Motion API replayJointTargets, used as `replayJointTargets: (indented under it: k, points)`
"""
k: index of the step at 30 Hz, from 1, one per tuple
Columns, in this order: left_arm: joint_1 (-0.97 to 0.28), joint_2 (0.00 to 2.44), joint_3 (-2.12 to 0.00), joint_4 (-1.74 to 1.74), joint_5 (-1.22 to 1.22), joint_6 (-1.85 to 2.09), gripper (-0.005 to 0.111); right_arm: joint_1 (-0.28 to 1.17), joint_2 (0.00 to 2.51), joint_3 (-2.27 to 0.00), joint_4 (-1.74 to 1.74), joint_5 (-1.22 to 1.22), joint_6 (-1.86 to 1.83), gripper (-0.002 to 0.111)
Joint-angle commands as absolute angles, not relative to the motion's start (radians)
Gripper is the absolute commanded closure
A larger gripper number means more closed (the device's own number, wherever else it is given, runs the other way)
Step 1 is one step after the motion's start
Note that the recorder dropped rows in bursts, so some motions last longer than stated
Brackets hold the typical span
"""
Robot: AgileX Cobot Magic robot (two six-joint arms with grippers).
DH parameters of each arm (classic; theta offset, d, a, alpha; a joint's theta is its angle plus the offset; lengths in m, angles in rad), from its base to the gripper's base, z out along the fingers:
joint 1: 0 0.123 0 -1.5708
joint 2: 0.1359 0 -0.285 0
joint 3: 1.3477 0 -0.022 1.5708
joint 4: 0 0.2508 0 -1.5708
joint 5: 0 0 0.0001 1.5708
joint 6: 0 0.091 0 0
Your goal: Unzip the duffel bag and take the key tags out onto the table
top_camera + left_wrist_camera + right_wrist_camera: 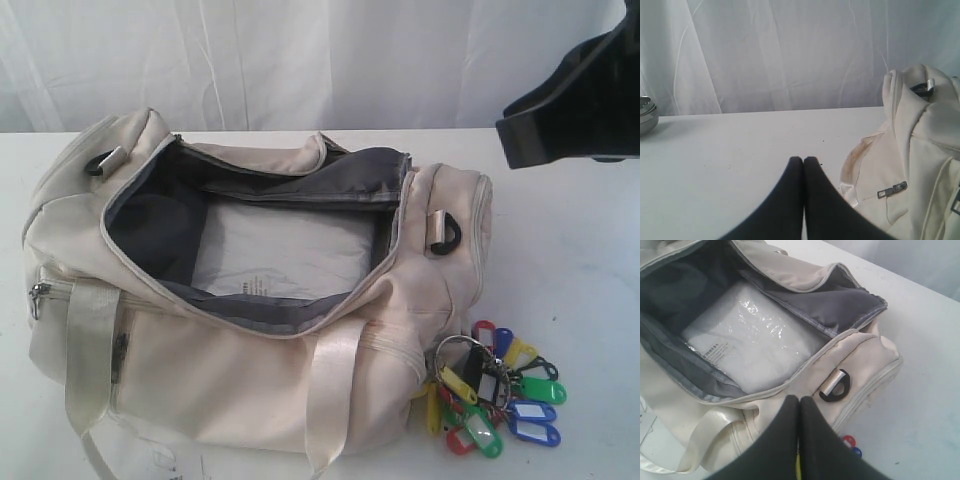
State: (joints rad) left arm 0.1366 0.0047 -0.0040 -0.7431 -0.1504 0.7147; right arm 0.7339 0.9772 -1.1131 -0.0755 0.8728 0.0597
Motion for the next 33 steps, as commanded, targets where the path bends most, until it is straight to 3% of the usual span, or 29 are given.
replayJointTargets:
  k: [1, 6, 14, 31, 33]
  points:
    - [0.139, 0.0, 0.0, -0.769, -0.161, 0.714, 0.107, 0.737, 0.968, -1.116, -0.078, 0.865, 0.062, 0.108]
    - [0.139, 0.0, 0.0, -0.745, -0.161, 0.714, 0.107, 0.737, 0.968, -1.116, -0.078, 0.865, 0.062, 0.108]
    - [0.139, 0.0, 0.0, 0.076, -0.164, 0.714, 0.107, 0.737, 0.968, -1.116, -0.078, 0.865, 0.062, 0.108]
    - [0.139, 0.0, 0.0, 0.075, -0.155, 0.71, 0.107, 0.737, 0.968, -1.116, -0.078, 0.865, 0.062, 0.108]
    - [0.139, 0.0, 0.0, 0.075, -0.013, 0.71, 0.107, 0.737, 0.968, -1.116, -0.078, 0.865, 0.062, 0.108]
